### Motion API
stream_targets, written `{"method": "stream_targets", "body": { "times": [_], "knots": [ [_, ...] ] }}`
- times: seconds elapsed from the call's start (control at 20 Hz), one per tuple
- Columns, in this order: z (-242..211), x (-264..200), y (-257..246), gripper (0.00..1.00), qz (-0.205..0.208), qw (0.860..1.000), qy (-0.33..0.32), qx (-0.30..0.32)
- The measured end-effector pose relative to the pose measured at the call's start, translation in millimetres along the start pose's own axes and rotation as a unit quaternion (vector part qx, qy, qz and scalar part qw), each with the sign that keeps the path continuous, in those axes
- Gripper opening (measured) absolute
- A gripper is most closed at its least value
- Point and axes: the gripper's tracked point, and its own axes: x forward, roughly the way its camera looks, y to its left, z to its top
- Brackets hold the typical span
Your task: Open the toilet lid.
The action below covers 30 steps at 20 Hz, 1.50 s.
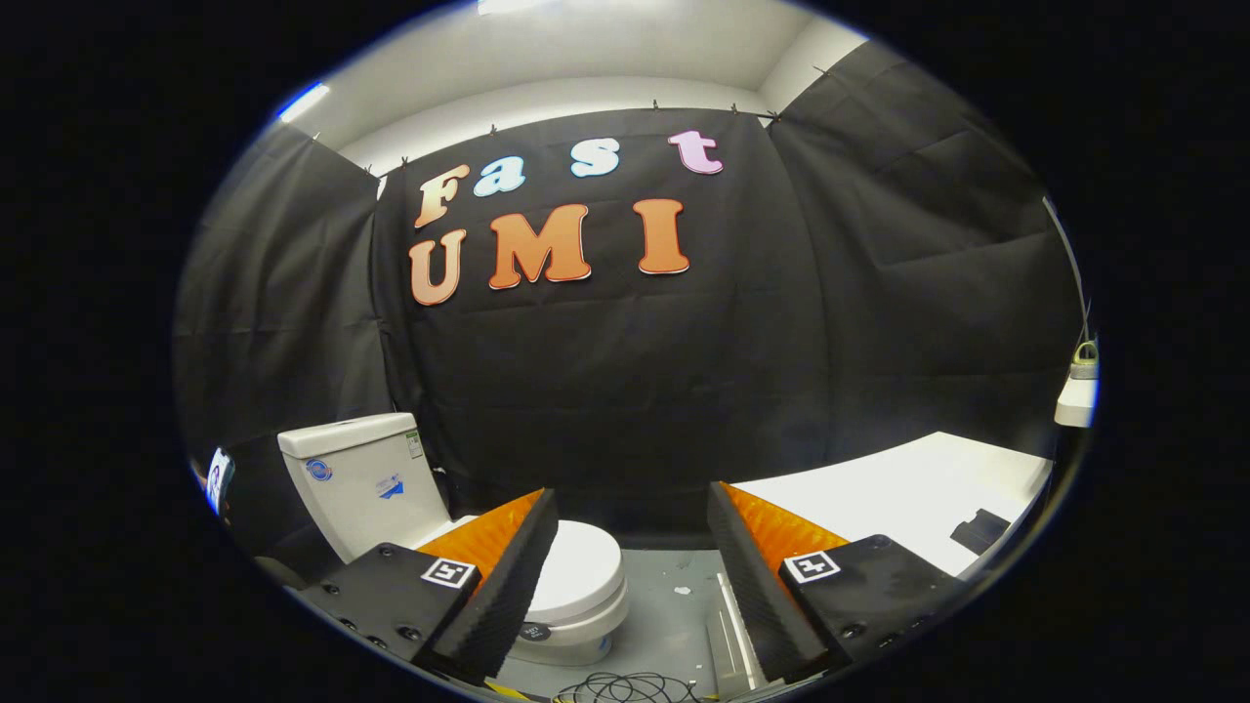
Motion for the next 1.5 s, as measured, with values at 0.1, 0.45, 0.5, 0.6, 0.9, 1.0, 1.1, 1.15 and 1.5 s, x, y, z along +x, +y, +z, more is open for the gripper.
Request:
{"method": "stream_targets", "body": {
  "times": [0.1,0.45,0.5,0.6,0.9,1.0,1.1,1.15,1.5],
  "knots": [
    [0,-1,1,0.99,0.001,1.000,0.000,0.000],
    [10,-7,13,0.98,0.024,0.998,-0.008,0.060],
    [14,-7,9,0.98,0.016,0.998,-0.014,0.052],
    [20,-6,3,0.98,-0.003,0.999,-0.024,0.034],
    [4,26,43,0.98,0.019,0.999,0.002,0.040],
    [-14,41,65,0.98,0.034,0.998,0.024,0.048],
    [-34,54,87,0.99,0.052,0.996,0.042,0.063],
    [-44,59,94,0.98,0.057,0.995,0.046,0.071],
    [-160,85,122,0.99,0.073,0.977,0.123,0.156]
  ]
}}
